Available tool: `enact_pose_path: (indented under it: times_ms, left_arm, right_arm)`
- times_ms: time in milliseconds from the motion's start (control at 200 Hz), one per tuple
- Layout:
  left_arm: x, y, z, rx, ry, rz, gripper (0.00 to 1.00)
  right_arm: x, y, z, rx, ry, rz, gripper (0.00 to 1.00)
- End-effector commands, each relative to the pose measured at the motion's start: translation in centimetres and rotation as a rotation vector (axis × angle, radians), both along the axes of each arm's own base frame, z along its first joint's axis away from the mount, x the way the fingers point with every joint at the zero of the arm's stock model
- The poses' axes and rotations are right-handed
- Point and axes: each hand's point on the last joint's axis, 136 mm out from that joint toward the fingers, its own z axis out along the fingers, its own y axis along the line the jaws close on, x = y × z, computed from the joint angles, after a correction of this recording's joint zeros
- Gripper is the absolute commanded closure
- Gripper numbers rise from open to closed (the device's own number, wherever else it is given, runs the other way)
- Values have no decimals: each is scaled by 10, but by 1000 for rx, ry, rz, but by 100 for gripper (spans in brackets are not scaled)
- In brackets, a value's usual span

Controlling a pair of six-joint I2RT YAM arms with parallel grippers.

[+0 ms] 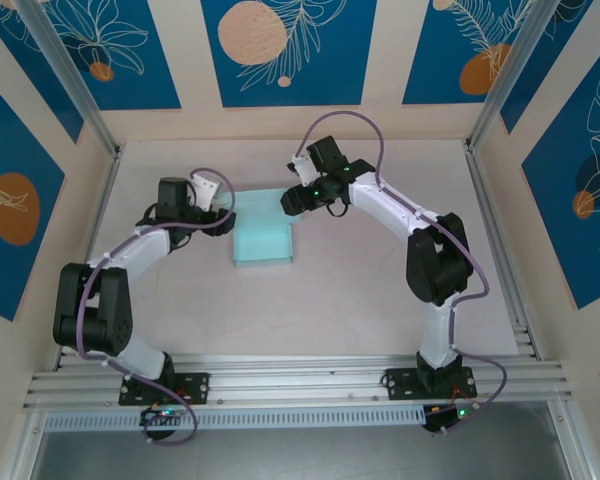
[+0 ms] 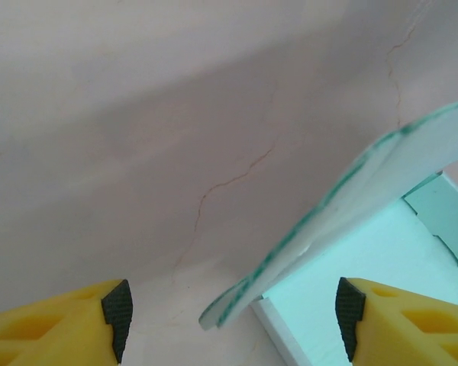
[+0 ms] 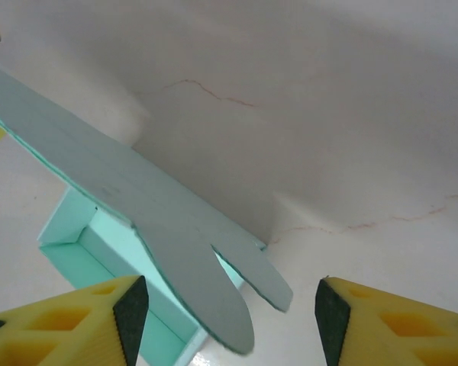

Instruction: Fold the paper box

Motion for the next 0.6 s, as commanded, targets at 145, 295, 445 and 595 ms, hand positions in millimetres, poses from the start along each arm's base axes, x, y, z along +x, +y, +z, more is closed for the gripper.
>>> enact_pose_path:
  times_ms: [145,295,445,595]
  left_arm:
    - [14,-5,9,-13,-26,-41,33]
    - [17,-8,8,-20,-8,-48,46]
    - [15,-9,6,-26,8,-47,57]
    - [12,-13,8,-44,15,-38,67]
  right_arm:
    - [0,14,-5,15,22,47,42]
    - [4,15,-11,-3,31,38,49]
    - [3,16,-16,-25,32,29,60]
    - [3,15,-18,-61,19,-1,70]
